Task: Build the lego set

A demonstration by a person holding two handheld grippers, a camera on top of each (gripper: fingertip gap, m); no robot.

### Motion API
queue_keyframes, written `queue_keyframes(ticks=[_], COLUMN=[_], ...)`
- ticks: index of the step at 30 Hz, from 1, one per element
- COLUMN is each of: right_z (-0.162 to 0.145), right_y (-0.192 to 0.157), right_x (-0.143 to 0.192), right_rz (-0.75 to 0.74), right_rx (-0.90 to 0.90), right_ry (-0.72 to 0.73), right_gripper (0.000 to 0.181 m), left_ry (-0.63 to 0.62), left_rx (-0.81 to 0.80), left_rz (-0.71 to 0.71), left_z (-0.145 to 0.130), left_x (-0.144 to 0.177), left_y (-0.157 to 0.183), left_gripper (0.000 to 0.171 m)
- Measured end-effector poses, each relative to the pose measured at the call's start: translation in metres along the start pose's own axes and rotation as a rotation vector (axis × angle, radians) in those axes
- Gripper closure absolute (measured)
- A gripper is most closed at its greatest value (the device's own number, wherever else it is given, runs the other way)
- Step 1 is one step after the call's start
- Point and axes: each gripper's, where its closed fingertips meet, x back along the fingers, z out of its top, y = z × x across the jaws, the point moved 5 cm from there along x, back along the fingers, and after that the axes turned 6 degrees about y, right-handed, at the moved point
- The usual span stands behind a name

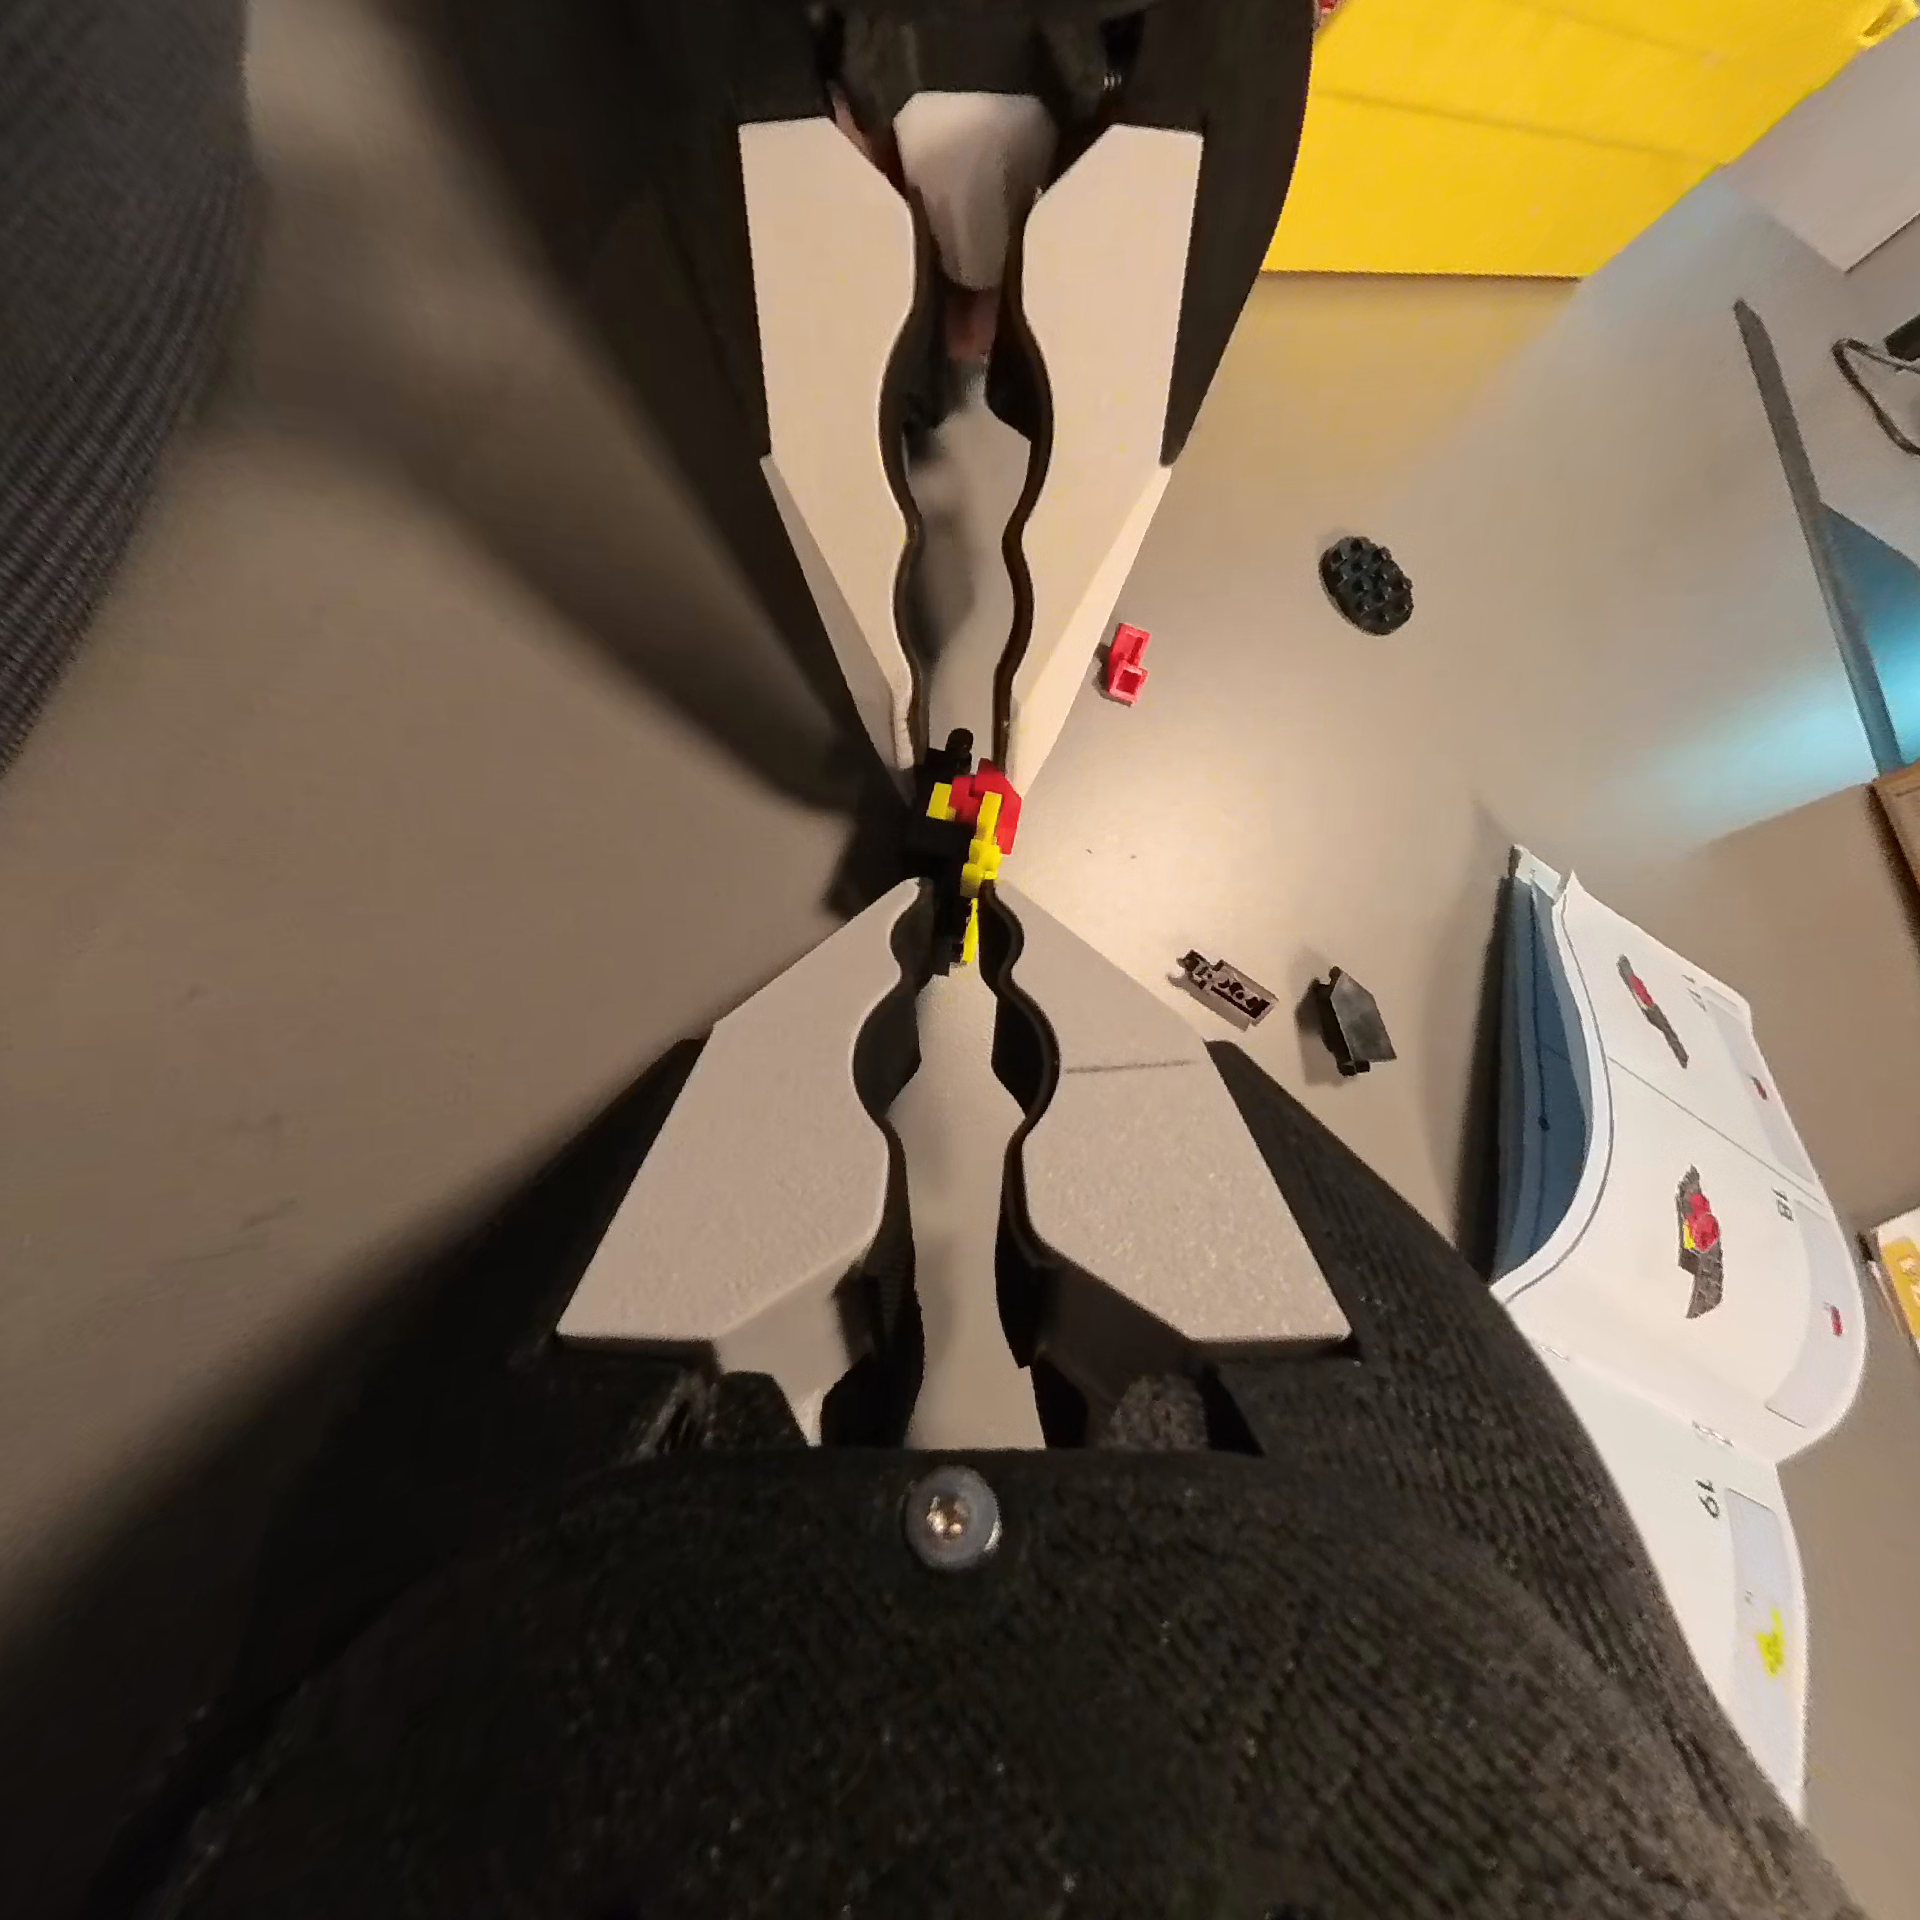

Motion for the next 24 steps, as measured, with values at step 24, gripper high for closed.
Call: queue_keyframes(ticks=[24], right_z=[0.0068], right_y=[-0.0038], right_x=[-0.0075], right_rz=[-0.085], right_rx=[0.04], right_ry=[0.001], right_gripper=[0.16], left_ry=[-0.04], left_rx=[-0.032], left_rz=[0.057], left_z=[0.0008], left_x=[-0.0017], left_y=[-0.0005], left_gripper=[0.16])
